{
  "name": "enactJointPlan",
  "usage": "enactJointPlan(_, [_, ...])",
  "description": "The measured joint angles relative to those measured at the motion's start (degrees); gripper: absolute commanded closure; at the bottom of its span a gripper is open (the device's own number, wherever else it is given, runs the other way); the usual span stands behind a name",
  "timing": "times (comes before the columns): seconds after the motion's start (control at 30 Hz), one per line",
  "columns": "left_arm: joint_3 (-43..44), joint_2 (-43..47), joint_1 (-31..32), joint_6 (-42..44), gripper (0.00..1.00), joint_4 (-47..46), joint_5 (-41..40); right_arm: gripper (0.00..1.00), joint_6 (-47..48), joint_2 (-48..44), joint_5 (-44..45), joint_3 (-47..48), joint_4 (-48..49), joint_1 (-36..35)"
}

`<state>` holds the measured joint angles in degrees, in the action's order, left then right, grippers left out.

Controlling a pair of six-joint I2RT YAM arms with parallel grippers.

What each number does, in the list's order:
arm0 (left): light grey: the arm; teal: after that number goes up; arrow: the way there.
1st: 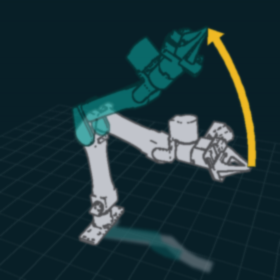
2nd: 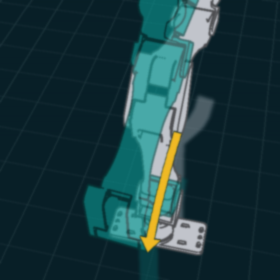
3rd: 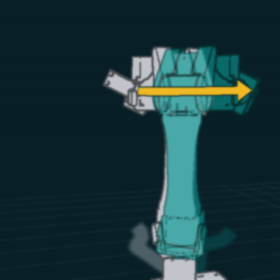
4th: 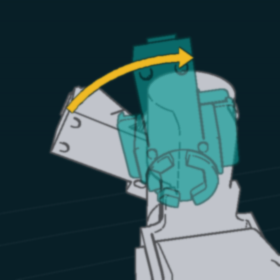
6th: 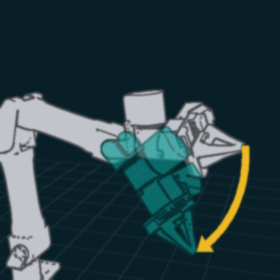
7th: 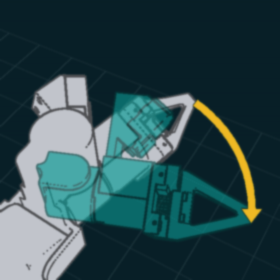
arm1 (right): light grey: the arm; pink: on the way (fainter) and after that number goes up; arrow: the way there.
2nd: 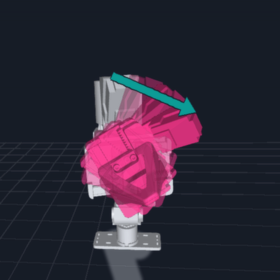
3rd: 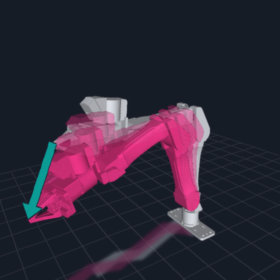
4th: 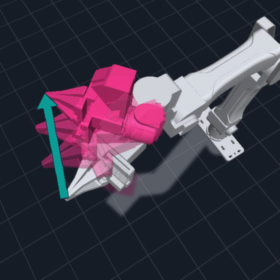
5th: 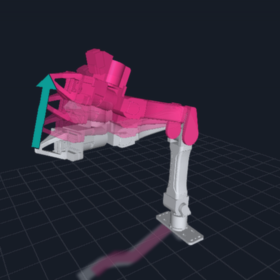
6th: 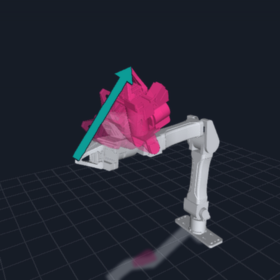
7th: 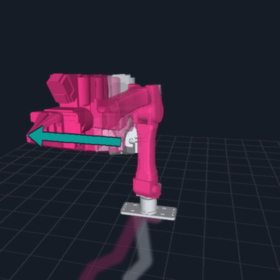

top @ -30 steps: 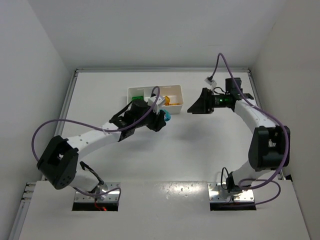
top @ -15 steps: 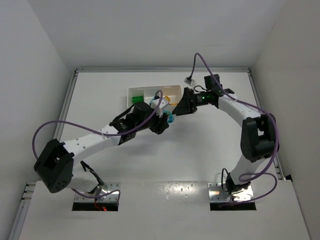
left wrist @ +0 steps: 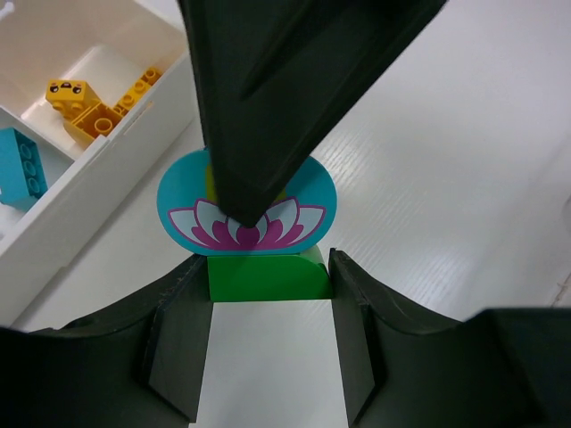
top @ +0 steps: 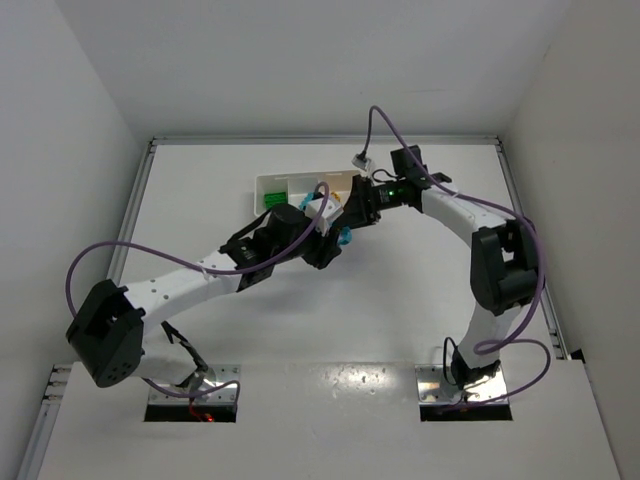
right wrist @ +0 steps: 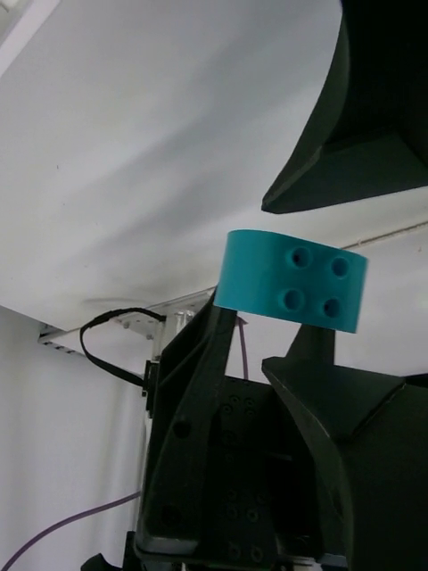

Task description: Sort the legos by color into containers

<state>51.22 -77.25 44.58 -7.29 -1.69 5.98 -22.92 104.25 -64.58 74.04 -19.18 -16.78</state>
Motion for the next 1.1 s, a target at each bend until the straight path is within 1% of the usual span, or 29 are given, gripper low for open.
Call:
enactJointPlan(0.03, [0.1,0.0,0.1,0.1,0.79,0.0,0.0,0.42,-0.1,0.4,0.0,0.3,0.0,-0.4])
enactJointPlan(0.07, [0.3,0.0,0.2,0.2,0.79,0.0,-0.1,0.55,-0.2,0.7,0.0,0.7,0.1,-0.8])
enactJointPlan(0.13, [0.5,0.0,0.2,0.5,0.79,0.2,-0.6,0.67,-0.2,1.3,0.3,1.3,0.2,-1.4])
enactJointPlan(0.17, [0.5,0.2,0.2,0.9,0.79,0.6,-1.2,0.79,-0.4,1.5,0.5,1.4,0.2,-1.5])
enactJointPlan(0.3, [0.5,0.2,-0.2,1.3,0.79,0.8,-1.6,0.97,-1.1,1.8,0.7,1.6,-0.6,-1.5])
enactJointPlan(0.4, [0.3,0.5,-0.6,1.3,0.79,0.7,-1.3,1.0,-1.2,1.7,1.0,1.7,-0.6,-1.0])
enactJointPlan(0.5, [-1.0,1.6,-1.5,1.3,0.79,0.8,-1.7,1.0,-0.6,1.6,1.5,2.6,-1.0,-0.2])
enactJointPlan(0.67, [-4.8,2.8,-7.2,1.3,0.79,4.5,-2.9,1.0,2.8,1.2,4.9,8.7,-2.0,4.2])
enactJointPlan(0.83, [-4.7,2.8,-12.4,2.0,0.77,6.5,-3.4,1.0,5.7,0.4,8.1,13.8,-1.9,6.2])
enactJointPlan(0.93, [-0.5,1.7,-15.4,2.8,0.77,7.7,-4.0,1.0,6.5,0.1,9.4,14.0,-1.9,6.1])
enactJointPlan(1.1, [12.2,-7.7,-21.2,3.1,0.76,5.5,-4.8,1.0,7.0,0.4,11.7,14.1,-2.2,5.6])
